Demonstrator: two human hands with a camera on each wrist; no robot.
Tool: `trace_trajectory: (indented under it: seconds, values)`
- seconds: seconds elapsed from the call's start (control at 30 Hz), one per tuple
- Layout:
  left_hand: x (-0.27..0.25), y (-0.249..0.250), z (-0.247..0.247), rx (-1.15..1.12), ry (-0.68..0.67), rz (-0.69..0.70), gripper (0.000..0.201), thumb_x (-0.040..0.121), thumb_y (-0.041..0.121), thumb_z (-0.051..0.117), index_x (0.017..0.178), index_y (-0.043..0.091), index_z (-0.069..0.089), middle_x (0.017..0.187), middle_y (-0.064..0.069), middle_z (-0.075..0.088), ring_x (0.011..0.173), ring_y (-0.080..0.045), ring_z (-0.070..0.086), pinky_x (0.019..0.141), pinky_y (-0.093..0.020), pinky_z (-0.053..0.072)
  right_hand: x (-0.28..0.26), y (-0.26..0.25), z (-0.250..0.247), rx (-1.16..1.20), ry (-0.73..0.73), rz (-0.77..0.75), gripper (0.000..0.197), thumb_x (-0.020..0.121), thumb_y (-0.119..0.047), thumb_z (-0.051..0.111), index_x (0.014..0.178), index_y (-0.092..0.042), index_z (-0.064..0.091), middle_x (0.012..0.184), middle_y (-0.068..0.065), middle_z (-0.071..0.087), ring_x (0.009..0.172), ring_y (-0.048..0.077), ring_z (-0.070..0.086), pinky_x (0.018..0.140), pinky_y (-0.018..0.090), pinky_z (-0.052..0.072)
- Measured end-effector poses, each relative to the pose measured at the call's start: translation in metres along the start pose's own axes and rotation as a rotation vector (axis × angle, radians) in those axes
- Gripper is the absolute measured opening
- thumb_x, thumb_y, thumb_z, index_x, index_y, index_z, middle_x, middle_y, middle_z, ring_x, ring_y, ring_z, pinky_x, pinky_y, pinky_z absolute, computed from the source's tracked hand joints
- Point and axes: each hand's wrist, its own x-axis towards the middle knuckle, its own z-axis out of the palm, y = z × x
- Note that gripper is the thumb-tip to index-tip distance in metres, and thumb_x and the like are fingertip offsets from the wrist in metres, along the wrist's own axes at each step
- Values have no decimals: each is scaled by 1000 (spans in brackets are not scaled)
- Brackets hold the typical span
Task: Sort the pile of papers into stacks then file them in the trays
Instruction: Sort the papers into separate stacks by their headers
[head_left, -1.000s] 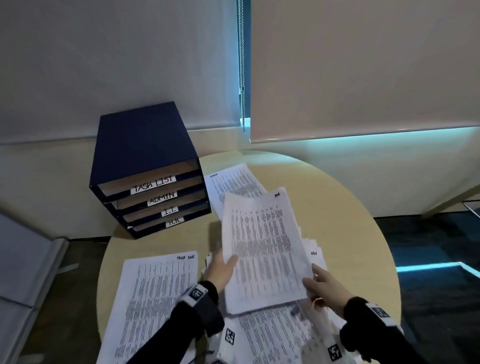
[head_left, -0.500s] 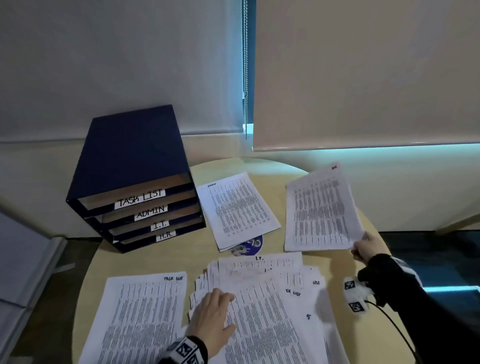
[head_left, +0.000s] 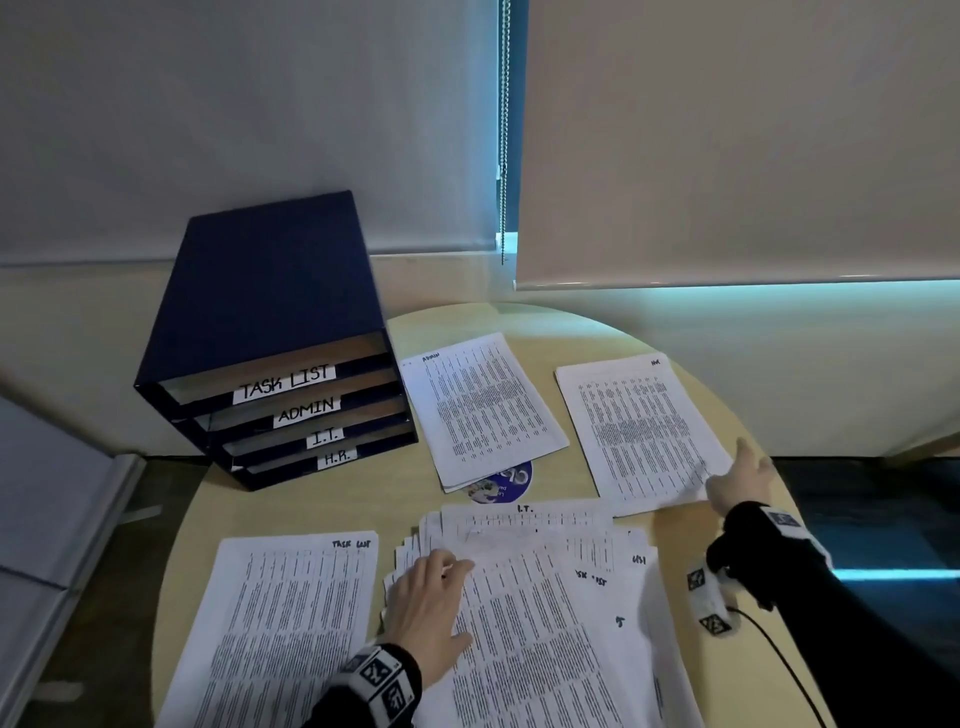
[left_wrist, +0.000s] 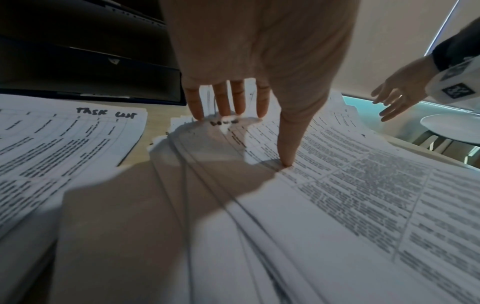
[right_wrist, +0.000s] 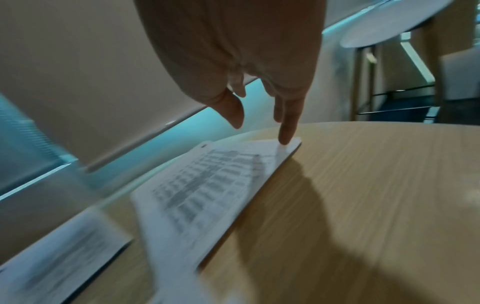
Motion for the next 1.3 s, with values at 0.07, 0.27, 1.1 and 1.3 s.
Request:
trace_trajectory:
  seconds: [0.07,0.27,1.1,1.3]
  values:
    - [3,-1,0,21,-1,-17,86,82,47,65,148,28,14,142,3,21,132,-18,27,112,-36,25,-25,3,9,75,8,-100,57,90,4,46,144,-11,33,150,22,16,123,42,44,106,45,34]
    - [6,1,-9,26,20,-24,68,83,42,67,138,27,28,129,3,34,118,-18,37,102,-35,35,-138,43,61,162,-112,-285,14,92,-9,54,104,-14,57,97,13,61,77,23,58,77,39,51]
    - [-7,-14,-59,-805,-139,-69,24,92,19,63,112,6,66,105,-5,65,97,-14,60,68,-6,43,-206,64,56,169,-350,-263,68,85,-21,69,143,-19,33,127,3,44,116,22,47,102,46,41]
    - [-13,-19,-62,-841,-232,-92,29,102,26,46,119,12,65,114,-2,63,100,-13,58,83,-19,43,-198,53,63,356,-507,-159,26,86,-15,67,111,-10,64,110,11,69,97,26,65,94,48,49]
